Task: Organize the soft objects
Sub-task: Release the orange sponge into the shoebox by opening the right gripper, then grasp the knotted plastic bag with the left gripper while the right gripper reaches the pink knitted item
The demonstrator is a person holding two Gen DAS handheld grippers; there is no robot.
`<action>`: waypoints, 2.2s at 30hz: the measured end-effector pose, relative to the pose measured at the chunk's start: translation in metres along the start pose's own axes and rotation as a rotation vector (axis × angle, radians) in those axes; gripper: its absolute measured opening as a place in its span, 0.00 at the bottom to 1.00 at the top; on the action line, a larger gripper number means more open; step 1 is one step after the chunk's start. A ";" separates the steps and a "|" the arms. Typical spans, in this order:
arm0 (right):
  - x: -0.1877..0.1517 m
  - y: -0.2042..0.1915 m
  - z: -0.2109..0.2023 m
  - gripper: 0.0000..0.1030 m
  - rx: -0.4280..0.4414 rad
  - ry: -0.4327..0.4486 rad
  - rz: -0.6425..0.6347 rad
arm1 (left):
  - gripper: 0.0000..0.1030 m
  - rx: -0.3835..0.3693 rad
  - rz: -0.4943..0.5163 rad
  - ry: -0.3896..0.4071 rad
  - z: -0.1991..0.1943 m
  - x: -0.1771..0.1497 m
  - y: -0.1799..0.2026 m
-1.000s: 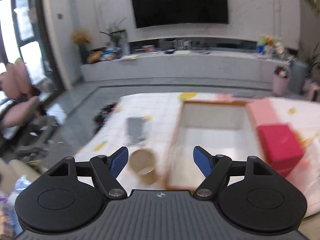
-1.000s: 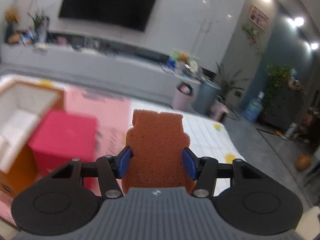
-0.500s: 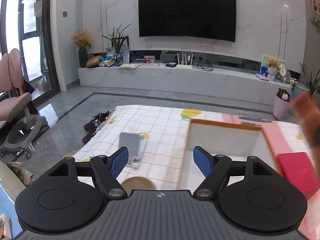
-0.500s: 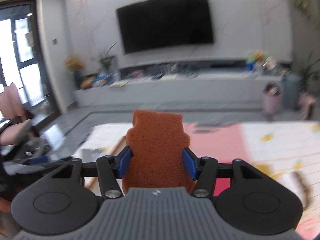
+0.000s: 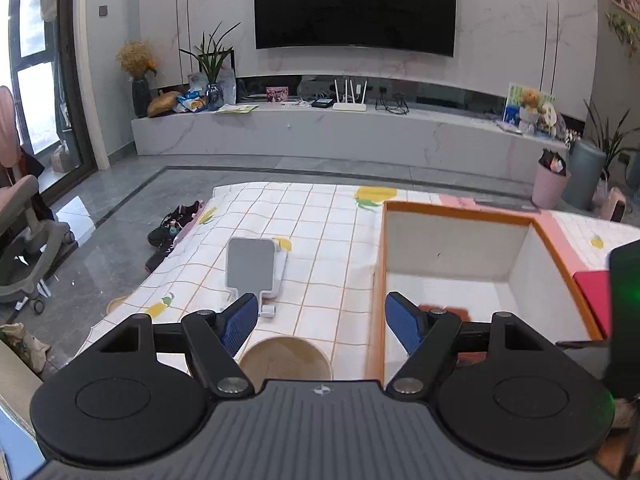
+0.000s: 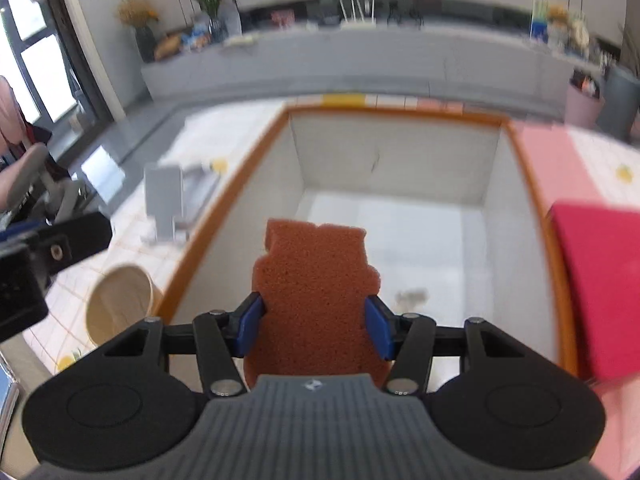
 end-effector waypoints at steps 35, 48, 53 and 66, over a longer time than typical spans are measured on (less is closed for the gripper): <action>-0.041 0.137 -0.169 0.74 -0.147 0.175 0.027 | 0.85 -0.273 0.326 0.107 -0.084 -0.020 0.148; -0.131 0.322 -0.175 0.75 -0.460 0.091 0.200 | 0.85 -0.443 0.606 -0.003 -0.048 -0.116 0.251; -0.143 0.354 -0.162 0.75 -0.521 0.073 0.249 | 0.85 -0.525 0.637 -0.087 -0.039 -0.145 0.251; -0.154 0.387 -0.139 0.78 -0.527 -0.008 0.311 | 0.85 -0.552 0.705 -0.198 -0.012 -0.184 0.263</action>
Point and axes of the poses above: each gripper's, at about its wrist camera, not at the fingertips, and z roughly the way its jaws point, y to its right, x to its top, the point moved 2 cm from there along z, roughly the way its jaws point, and after that the axes turned 5 degrees about -y, right-handed, at the moved point
